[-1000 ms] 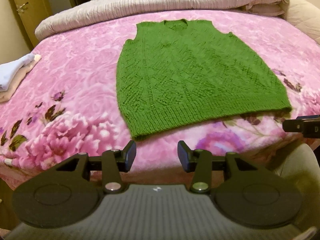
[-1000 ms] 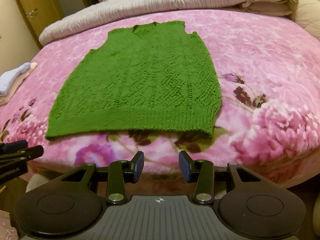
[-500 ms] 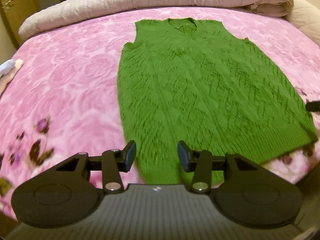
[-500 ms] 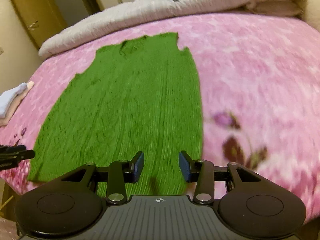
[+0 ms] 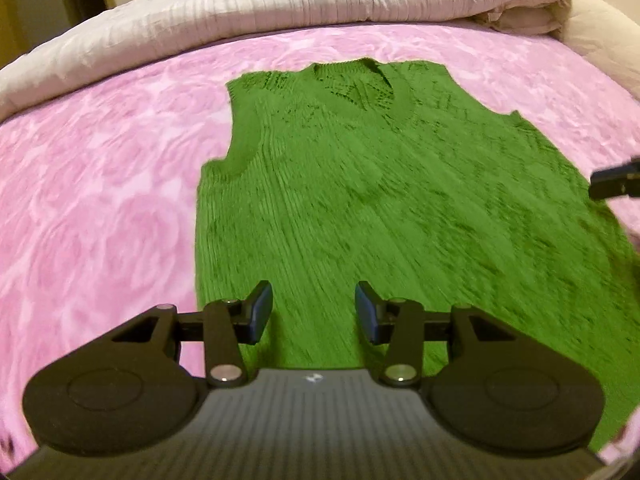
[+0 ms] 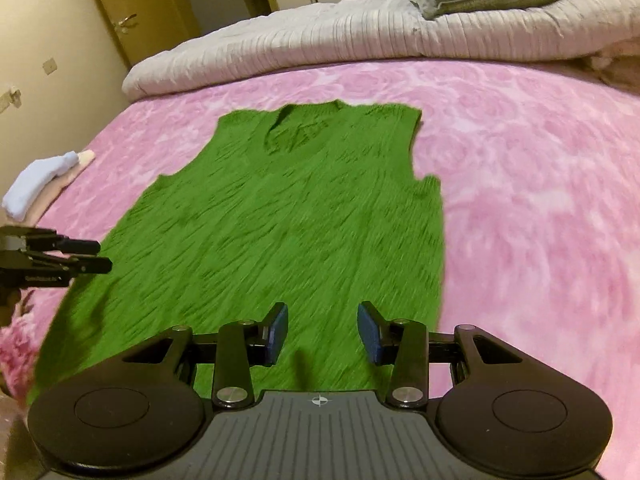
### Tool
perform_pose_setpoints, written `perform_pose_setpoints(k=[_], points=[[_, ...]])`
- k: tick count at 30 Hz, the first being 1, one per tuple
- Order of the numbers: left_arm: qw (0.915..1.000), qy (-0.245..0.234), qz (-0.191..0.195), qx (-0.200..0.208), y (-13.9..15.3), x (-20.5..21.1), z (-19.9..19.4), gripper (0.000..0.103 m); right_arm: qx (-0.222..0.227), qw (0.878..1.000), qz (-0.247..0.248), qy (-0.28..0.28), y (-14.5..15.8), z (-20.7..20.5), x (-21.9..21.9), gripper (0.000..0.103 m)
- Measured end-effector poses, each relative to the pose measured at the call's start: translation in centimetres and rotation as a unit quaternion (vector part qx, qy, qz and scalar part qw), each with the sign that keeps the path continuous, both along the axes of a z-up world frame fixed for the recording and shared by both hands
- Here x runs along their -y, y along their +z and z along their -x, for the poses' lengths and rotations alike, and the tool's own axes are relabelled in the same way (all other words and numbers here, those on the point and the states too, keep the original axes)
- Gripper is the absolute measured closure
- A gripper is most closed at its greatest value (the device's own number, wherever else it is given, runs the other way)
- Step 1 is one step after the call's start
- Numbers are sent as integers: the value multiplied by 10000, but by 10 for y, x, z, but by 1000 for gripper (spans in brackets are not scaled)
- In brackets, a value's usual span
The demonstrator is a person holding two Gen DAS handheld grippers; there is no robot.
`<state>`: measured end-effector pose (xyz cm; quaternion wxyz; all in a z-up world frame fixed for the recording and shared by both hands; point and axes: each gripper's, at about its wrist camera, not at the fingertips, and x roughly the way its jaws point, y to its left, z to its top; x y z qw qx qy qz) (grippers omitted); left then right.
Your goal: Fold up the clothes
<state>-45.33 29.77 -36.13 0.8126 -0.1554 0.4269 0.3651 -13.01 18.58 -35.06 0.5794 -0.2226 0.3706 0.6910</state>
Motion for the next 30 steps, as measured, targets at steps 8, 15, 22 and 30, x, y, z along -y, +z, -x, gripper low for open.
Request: perform_pose_setpoints(k=[8,15,22,30], points=[[9996,23,237,150,-18,-108,-18,59,-321,9993,-99,177,-22,-64,-101,60],[9977,126,443,506,-24,-206,-33,54,-516,9985,105,141,-43,-107,-197,60],[9888,-27,865,1220,-36,-274,-55,54,-845,9962,76,208,-64,-134,-261,60],[9824,-351,870,1613,-43,-300,-75,82,-1200,9918,-130,429,-71,-144,-292,78]])
